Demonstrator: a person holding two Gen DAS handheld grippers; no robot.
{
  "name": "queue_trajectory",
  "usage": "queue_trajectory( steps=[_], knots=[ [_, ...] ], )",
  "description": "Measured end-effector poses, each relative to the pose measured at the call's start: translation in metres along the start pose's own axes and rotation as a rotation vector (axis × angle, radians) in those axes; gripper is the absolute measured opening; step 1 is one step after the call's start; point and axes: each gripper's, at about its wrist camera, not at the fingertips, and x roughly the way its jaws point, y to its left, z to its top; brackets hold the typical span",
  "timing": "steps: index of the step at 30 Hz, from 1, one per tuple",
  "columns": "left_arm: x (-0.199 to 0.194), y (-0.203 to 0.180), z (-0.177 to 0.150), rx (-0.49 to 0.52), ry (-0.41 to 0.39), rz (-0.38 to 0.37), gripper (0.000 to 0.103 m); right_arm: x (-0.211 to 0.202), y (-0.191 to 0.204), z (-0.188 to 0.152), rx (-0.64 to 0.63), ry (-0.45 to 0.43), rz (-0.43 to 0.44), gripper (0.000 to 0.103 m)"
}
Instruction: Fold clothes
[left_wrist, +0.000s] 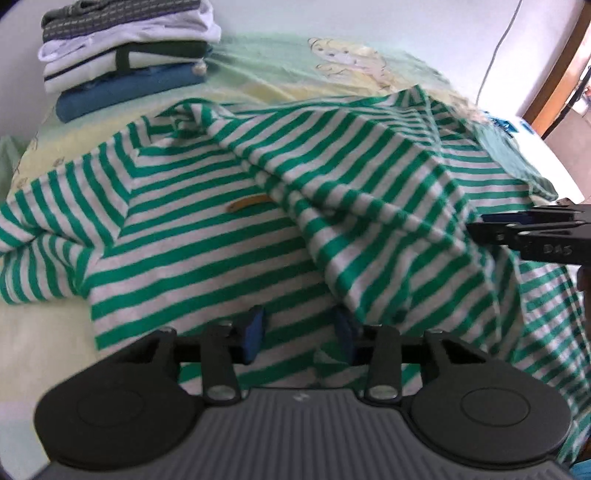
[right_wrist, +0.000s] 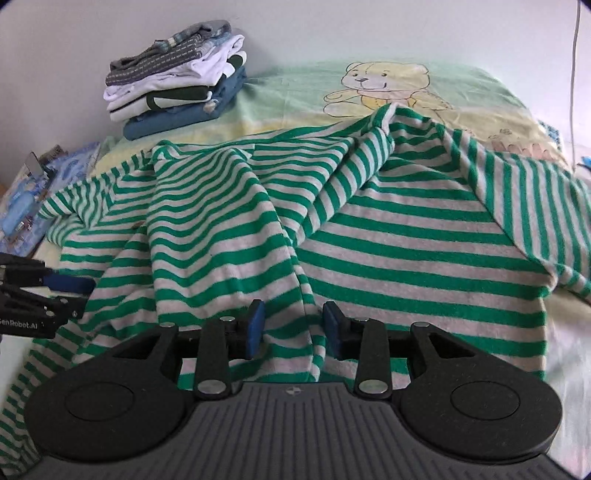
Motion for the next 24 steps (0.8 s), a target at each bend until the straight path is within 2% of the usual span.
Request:
queue_trajectory(
  steps=[1,4,5,12,15,16,18,21,23,24],
  knots=[
    [-0.005,0.0,-0.001,-0.004,-0.013,-0.009,0.043,-0.001,0.0,0.0,-0.004,-0.004,-0.011,0.038],
    [-0.02,0.003,-0.005,-0.018,-0.048,-0.038,0.059,-0.006,-0.001,-0.004,0.011,-0.009,-0.031,0.039],
    [-0.023,0.003,-0.006,-0.018,-0.057,-0.034,0.062,-0.007,-0.002,-0.006,0.018,-0.008,-0.033,0.039],
    [-0.031,-0.004,-0.012,0.032,-0.057,-0.084,0.069,-0.008,0.002,-0.011,0.017,-0.011,-0.046,0.039],
    [-0.041,-0.007,-0.017,0.078,-0.09,-0.092,0.076,-0.011,-0.001,-0.012,0.032,-0.002,-0.046,0.039],
    [-0.037,-0.008,-0.017,0.08,-0.078,-0.086,0.078,-0.012,-0.001,-0.014,0.032,0.002,-0.044,0.039],
    [-0.028,-0.01,-0.017,0.084,-0.052,-0.074,0.076,-0.014,-0.001,-0.017,0.029,0.006,-0.043,0.039],
    [-0.014,-0.012,-0.017,0.089,-0.014,-0.055,0.057,-0.015,0.003,-0.02,0.005,0.002,-0.058,0.038],
    [-0.007,-0.014,-0.019,0.077,0.003,-0.06,0.04,-0.014,0.006,-0.019,-0.008,0.006,-0.062,0.027],
    [-0.005,-0.015,-0.02,0.07,0.005,-0.063,0.038,-0.014,0.007,-0.019,-0.016,0.007,-0.063,0.012]
  ],
)
